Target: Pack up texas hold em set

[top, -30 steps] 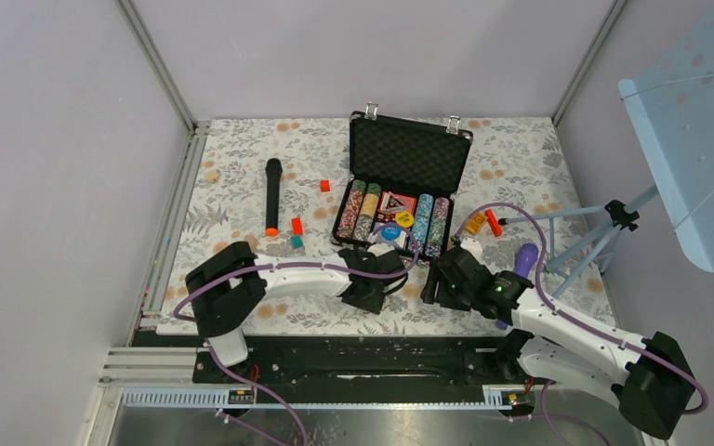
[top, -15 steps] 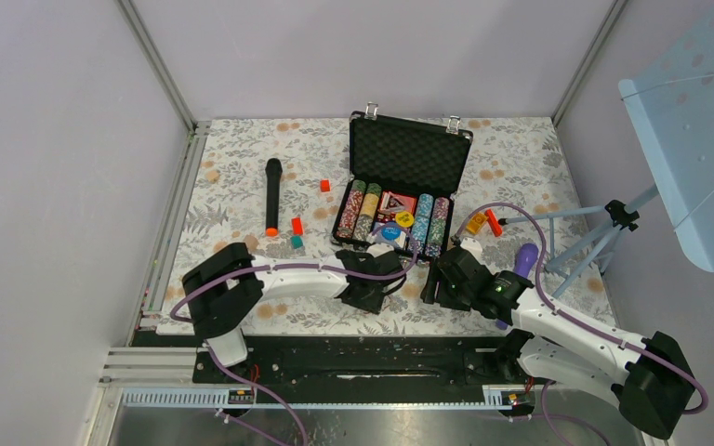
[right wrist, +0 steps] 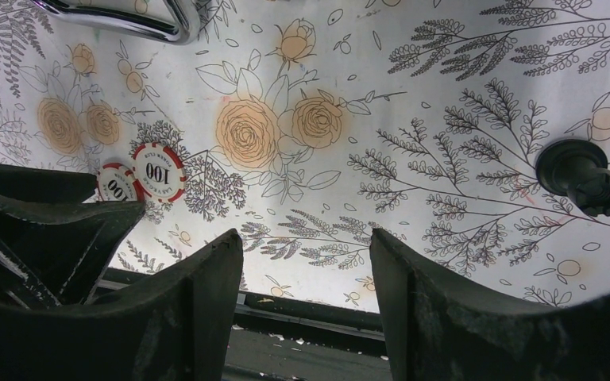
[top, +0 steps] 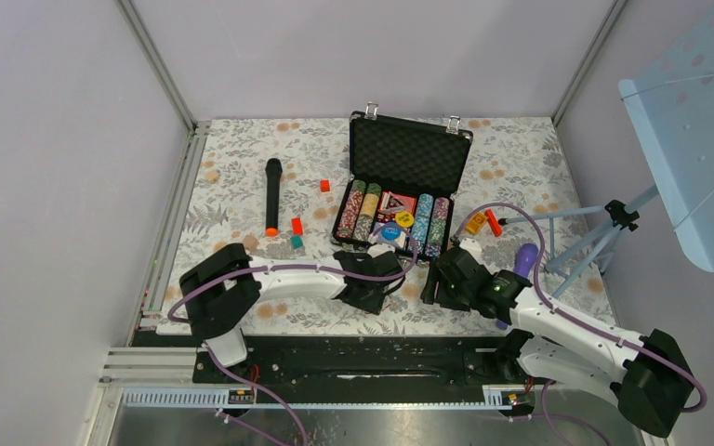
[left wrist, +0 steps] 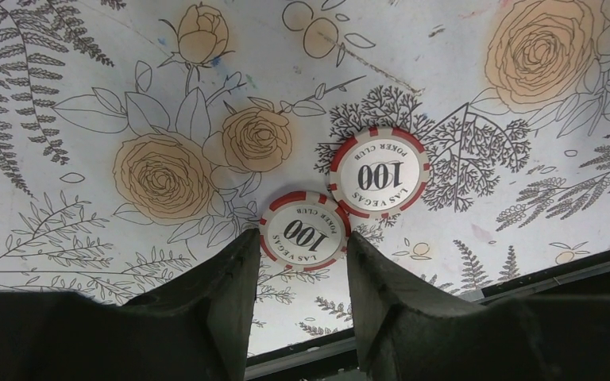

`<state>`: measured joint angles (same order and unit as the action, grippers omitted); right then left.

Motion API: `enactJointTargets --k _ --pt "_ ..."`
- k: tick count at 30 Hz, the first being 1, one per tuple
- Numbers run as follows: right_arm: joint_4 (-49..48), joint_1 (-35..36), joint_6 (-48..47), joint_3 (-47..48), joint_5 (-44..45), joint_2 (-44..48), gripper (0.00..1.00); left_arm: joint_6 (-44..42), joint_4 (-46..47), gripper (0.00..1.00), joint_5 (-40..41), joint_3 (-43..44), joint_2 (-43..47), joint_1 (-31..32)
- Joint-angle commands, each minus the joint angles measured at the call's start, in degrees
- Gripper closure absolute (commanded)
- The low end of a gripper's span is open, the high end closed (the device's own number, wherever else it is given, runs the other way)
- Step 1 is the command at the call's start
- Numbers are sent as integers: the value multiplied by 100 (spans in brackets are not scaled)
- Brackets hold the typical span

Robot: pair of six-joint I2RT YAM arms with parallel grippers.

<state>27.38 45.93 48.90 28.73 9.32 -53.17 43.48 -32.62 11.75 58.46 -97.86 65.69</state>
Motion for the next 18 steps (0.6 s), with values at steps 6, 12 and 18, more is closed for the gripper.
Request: enactJointTargets --k 6,12,18 --pt "-143 -49 -45 68 -106 -117 33 -84 208 58 -109 -136 339 23" --pt "-468 -49 -32 -26 -382 -133 33 -90 329 58 -107 -260 501 23" --pt "-876 -47 13 -130 -685 -229 33 -103 327 58 -95 -317 656 22"
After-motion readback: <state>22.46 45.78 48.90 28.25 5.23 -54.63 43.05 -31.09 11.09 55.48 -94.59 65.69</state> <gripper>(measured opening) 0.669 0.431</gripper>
